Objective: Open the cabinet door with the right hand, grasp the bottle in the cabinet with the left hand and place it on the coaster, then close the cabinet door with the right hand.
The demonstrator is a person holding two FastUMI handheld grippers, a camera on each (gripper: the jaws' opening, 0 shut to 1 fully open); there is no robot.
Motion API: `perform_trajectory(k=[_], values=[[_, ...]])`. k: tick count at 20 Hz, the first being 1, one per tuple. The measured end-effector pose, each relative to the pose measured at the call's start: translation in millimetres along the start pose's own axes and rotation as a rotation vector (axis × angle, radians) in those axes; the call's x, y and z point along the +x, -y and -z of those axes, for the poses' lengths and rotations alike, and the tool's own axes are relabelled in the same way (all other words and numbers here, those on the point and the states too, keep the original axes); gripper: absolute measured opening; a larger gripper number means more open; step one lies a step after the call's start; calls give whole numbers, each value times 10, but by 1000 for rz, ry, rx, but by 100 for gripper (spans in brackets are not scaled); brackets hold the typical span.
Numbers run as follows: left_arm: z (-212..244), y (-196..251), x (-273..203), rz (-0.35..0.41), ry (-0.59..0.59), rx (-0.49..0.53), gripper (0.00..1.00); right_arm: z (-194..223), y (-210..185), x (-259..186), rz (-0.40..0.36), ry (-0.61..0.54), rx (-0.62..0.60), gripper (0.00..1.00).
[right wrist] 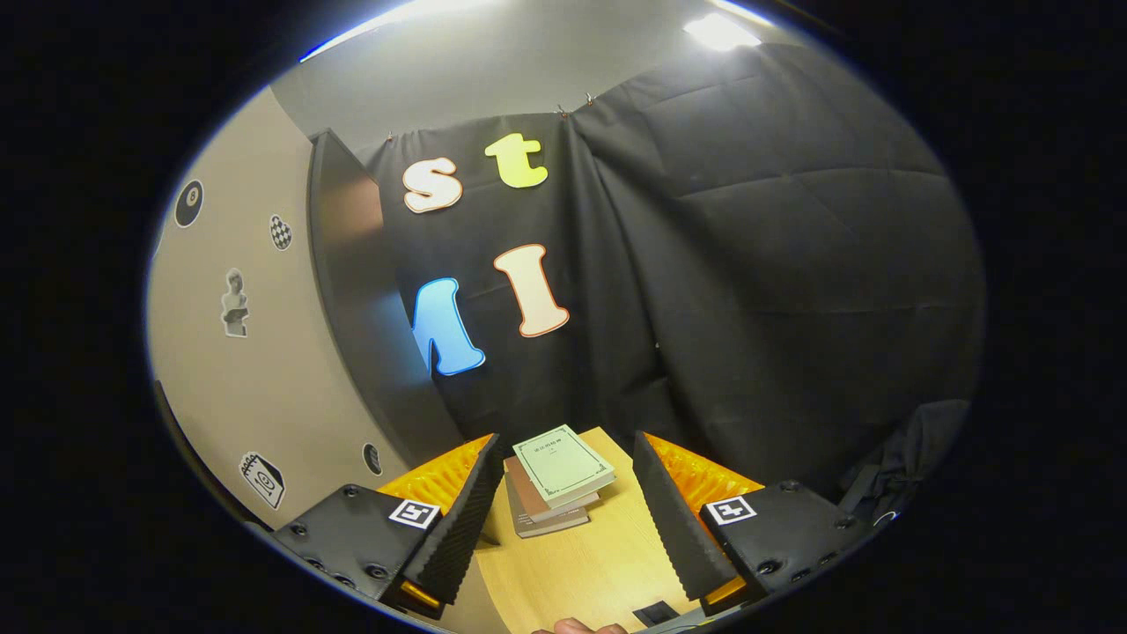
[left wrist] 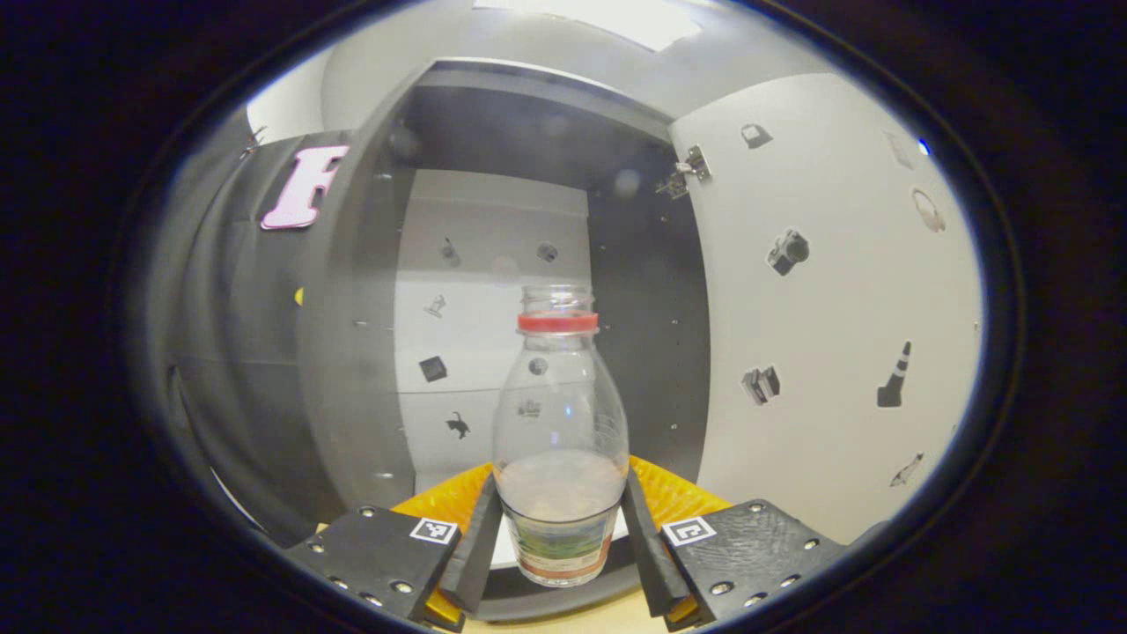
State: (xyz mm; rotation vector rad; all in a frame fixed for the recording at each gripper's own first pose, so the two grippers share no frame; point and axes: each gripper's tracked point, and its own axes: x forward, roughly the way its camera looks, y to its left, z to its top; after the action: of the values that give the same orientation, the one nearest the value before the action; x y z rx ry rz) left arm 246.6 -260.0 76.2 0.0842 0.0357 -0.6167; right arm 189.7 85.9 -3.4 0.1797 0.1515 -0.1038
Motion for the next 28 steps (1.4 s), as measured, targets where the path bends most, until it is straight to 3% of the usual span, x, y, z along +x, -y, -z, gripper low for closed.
perform_trajectory(k=[6,14,19,28], values=[[356,-601,-920,-134,-34,-12,67,124,-211,-177,-14,4,-36,94],[1593,-1252,-1879,-306,-110,-9,69,291,-347,-342,-21,1,-26,94],[2347,-1253,-2189,-324,-156,11,69,355,-323,-413,10,-7,-46,94],[3460,-1170,-2532,-350,-220,-16,70,313,-141,-505,133,11,-142,94]])
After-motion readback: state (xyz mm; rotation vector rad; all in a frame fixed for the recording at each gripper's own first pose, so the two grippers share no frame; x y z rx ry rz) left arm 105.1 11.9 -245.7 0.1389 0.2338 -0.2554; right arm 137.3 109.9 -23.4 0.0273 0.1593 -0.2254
